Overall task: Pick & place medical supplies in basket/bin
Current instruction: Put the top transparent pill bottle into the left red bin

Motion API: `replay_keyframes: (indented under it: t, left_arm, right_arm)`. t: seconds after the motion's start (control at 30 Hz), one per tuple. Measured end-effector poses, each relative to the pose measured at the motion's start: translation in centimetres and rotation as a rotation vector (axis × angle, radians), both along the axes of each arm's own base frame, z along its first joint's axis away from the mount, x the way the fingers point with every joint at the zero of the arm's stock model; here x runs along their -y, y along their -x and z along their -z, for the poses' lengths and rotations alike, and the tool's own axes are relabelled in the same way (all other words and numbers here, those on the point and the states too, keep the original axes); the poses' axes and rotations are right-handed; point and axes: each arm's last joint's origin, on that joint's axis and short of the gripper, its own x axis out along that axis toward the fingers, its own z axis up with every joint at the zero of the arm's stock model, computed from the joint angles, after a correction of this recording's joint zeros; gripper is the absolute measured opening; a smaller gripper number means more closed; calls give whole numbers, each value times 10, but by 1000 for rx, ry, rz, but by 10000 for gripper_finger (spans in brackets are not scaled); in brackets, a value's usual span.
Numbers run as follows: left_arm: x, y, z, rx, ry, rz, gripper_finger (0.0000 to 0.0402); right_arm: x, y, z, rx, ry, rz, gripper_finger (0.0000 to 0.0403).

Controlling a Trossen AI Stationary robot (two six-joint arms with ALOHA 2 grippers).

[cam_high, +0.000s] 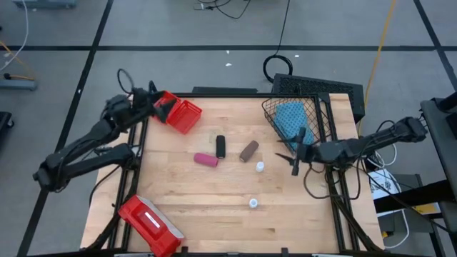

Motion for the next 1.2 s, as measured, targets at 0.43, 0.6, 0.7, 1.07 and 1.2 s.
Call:
replay_keyframes:
  t: [0.43, 0.6, 0.7, 1.07, 1.2]
  left_arm:
    - [16, -26, -6, -26, -181, 190, 397]
    - [12, -35, -3, -13, -148, 190, 397]
    - [10, -38, -5, 46, -118, 192, 397]
    - [12, -42, -2, 113, 25, 226, 397]
    - [18, -45, -2, 80, -21, 305, 397]
  right_arm:
    - [-43, -28, 60, -308, -255, -116, 210]
    - [-53, -35, 69, -301, -334, -125, 210]
    - [-51, -39, 78, -332, -358, -79, 214]
    - [-43, -50, 116, -444, -310, 54, 263]
    - [-36, -59, 120, -385, -328, 102, 267]
